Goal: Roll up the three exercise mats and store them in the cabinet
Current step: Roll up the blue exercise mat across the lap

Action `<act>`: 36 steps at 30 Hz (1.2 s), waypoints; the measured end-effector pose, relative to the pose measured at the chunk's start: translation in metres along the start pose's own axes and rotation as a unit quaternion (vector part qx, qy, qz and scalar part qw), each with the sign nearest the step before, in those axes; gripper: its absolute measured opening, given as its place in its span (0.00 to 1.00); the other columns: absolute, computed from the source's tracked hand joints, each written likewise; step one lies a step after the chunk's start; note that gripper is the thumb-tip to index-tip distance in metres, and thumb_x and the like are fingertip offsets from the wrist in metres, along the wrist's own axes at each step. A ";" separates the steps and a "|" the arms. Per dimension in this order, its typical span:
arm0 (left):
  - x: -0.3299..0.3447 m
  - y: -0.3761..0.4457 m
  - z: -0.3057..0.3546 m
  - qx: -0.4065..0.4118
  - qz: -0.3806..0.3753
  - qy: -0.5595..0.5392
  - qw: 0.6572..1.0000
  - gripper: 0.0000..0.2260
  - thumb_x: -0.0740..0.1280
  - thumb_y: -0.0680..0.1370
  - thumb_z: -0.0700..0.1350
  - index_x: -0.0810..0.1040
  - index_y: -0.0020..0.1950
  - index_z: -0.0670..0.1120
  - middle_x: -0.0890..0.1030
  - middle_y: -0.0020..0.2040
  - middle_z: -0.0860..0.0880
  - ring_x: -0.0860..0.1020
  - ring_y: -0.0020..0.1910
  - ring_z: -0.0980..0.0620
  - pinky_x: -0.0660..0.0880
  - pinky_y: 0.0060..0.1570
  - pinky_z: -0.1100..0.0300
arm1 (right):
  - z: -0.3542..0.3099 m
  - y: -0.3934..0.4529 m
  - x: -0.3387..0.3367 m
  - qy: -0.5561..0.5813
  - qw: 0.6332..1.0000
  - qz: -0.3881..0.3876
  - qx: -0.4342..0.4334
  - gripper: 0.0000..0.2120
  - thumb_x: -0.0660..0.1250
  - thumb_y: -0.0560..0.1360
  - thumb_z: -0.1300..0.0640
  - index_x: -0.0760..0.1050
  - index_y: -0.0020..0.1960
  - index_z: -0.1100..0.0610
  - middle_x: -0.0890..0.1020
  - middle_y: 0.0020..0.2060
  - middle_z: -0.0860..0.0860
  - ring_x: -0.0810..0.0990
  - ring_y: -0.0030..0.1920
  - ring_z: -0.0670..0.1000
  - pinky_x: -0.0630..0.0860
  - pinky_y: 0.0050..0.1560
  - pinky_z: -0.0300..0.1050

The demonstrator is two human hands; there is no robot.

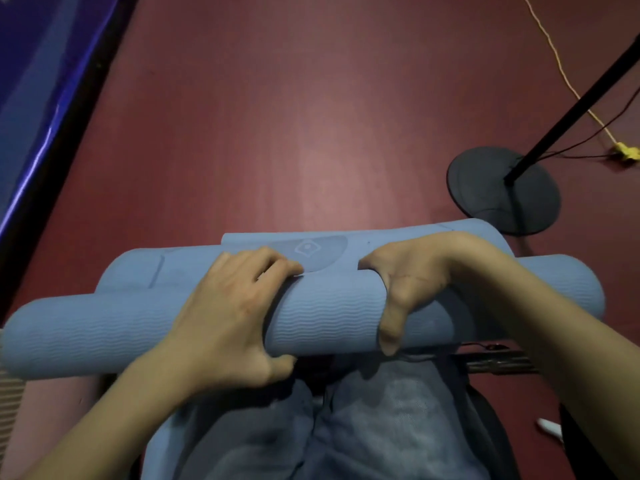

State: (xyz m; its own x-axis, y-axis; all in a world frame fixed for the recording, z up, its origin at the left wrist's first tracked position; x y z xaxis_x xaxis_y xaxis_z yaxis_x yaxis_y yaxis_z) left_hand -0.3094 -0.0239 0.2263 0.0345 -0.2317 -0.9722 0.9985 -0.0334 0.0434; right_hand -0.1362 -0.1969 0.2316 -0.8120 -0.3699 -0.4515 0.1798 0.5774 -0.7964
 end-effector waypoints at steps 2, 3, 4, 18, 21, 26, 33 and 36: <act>0.007 -0.011 0.010 -0.016 0.022 0.048 0.998 0.43 0.76 0.56 0.60 0.77 0.68 0.42 0.79 0.62 0.46 0.79 0.55 0.42 0.71 0.55 0.49 | -0.001 -0.001 -0.001 0.018 1.000 -0.010 -0.003 0.36 0.86 0.52 0.45 0.78 0.57 0.46 0.86 0.50 0.42 0.85 0.51 0.46 0.83 0.55 0.49; 0.012 -0.014 0.016 -0.028 0.017 0.078 0.996 0.46 0.78 0.56 0.60 0.76 0.70 0.39 0.79 0.64 0.43 0.79 0.58 0.40 0.69 0.58 0.48 | -0.002 -0.002 -0.002 0.027 0.999 -0.017 -0.003 0.36 0.86 0.52 0.45 0.78 0.57 0.46 0.86 0.50 0.41 0.85 0.51 0.46 0.83 0.56 0.50; 0.018 -0.017 0.022 -0.043 0.009 0.100 0.994 0.49 0.80 0.55 0.59 0.74 0.71 0.37 0.78 0.65 0.40 0.78 0.61 0.38 0.68 0.61 0.47 | -0.003 -0.002 -0.003 0.031 0.999 -0.021 -0.002 0.35 0.86 0.52 0.46 0.79 0.57 0.46 0.86 0.50 0.41 0.86 0.51 0.46 0.82 0.56 0.50; -0.009 0.066 -0.007 -0.082 -0.214 0.084 0.970 0.35 0.78 0.57 0.64 0.70 0.57 0.52 0.79 0.50 0.53 0.78 0.46 0.46 0.71 0.43 0.53 | -0.044 -0.053 0.025 -0.219 0.910 0.349 0.045 0.35 0.62 0.73 0.37 0.59 0.75 0.49 0.68 0.69 0.50 0.68 0.68 0.56 0.68 0.67 0.56; -0.015 0.095 -0.022 -0.105 -0.319 0.010 0.942 0.35 0.81 0.53 0.63 0.75 0.55 0.54 0.81 0.48 0.56 0.80 0.44 0.51 0.79 0.44 0.53 | -0.042 -0.050 0.041 -0.237 0.899 0.364 0.058 0.34 0.60 0.71 0.39 0.63 0.74 0.52 0.72 0.67 0.52 0.71 0.67 0.58 0.65 0.70 0.61; -0.009 0.111 -0.038 -0.101 -0.365 -0.072 0.923 0.33 0.82 0.50 0.59 0.78 0.53 0.54 0.83 0.48 0.57 0.82 0.46 0.54 0.82 0.49 0.51 | -0.030 -0.032 0.048 -0.212 0.894 0.391 0.058 0.40 0.67 0.68 0.44 0.65 0.77 0.57 0.72 0.74 0.55 0.71 0.72 0.64 0.69 0.70 0.65; -0.011 0.094 -0.045 -0.056 -0.227 -0.116 0.965 0.43 0.79 0.51 0.61 0.73 0.66 0.59 0.75 0.61 0.62 0.74 0.59 0.60 0.75 0.60 0.57 | -0.035 -0.023 0.036 -0.208 0.912 0.352 0.044 0.46 0.64 0.78 0.41 0.40 0.83 0.54 0.47 0.83 0.53 0.47 0.81 0.63 0.48 0.80 0.58; -0.014 0.083 -0.050 -0.052 -0.161 -0.121 0.978 0.52 0.77 0.51 0.65 0.67 0.75 0.57 0.68 0.67 0.61 0.66 0.67 0.60 0.68 0.67 0.58 | -0.035 -0.021 0.029 -0.201 0.918 0.342 0.030 0.49 0.67 0.76 0.41 0.38 0.82 0.53 0.46 0.83 0.51 0.46 0.81 0.62 0.47 0.80 0.58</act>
State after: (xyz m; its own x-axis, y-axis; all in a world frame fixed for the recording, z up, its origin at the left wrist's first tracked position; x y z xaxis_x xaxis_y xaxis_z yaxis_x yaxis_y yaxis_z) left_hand -0.2252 0.0250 0.2324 -0.2802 -0.4485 -0.8487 0.9556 -0.0464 -0.2910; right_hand -0.1834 -0.1943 0.2495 -0.2302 -0.1821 -0.9560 0.6111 0.7374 -0.2876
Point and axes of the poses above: each hand's wrist, its own y-axis towards the middle knuckle, its own x-axis out of the palm, z = x × y, the point moved 2 cm from there along y, towards the middle knuckle
